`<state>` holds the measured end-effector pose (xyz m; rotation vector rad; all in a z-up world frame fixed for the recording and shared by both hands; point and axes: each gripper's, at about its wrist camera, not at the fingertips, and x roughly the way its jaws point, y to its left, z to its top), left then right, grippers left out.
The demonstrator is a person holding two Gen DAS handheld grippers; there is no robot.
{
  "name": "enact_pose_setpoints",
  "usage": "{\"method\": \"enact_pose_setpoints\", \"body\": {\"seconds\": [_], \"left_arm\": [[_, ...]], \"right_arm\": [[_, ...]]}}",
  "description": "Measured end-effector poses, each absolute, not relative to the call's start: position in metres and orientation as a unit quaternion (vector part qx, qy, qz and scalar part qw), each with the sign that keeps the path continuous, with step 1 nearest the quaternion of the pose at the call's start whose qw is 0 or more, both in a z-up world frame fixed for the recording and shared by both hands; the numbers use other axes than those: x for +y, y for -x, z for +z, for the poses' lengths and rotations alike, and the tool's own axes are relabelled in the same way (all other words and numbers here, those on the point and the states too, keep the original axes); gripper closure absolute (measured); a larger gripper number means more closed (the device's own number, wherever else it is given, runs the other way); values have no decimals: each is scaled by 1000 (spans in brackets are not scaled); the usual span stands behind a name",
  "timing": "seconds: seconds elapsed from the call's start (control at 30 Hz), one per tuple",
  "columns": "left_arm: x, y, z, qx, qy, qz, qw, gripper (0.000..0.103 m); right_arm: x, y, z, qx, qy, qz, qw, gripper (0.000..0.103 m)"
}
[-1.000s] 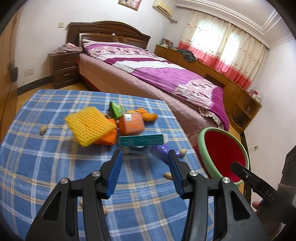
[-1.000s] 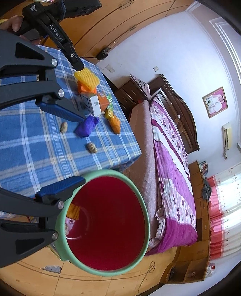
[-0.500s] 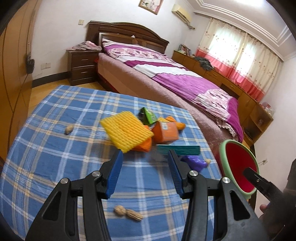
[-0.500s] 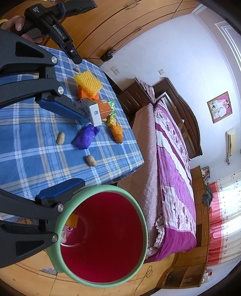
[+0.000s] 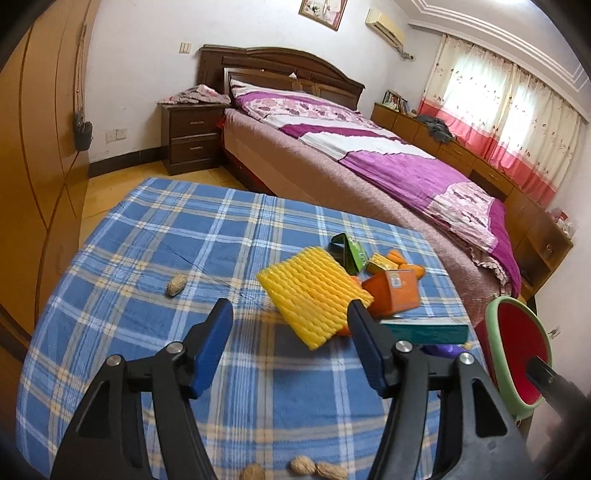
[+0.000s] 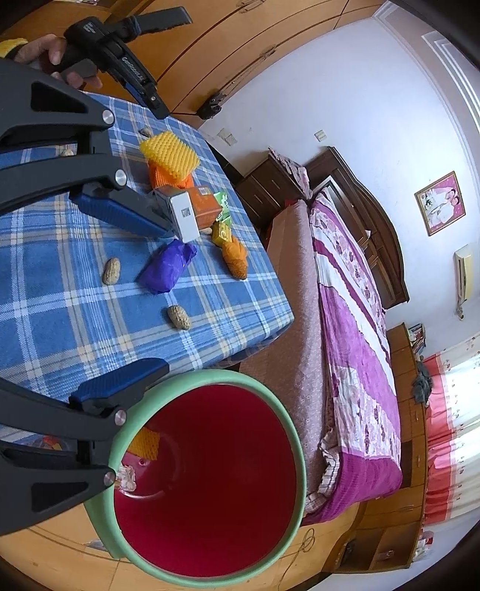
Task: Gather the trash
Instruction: 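Grasp the second yellow foam net sleeve with the left tool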
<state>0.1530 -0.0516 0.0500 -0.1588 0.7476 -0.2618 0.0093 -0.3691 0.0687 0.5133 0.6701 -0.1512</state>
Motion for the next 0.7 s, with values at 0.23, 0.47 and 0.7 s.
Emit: {"method": "enact_pose_setpoints", "body": {"seconds": [0.23,0.47,0.7], "left_arm": [[-62,-184,30,386,85,-129,910,38],[-67,-203,12,404,97,-119,902,38],[-69,-201,10,400,95,-146,900,64]], "right_arm": [[-375,-16,61,333,-253,-77,905,32],[-379,-22,56,340,-254,-77,902,32],[-371,-29,53,349,-246,-70,901,32]]}}
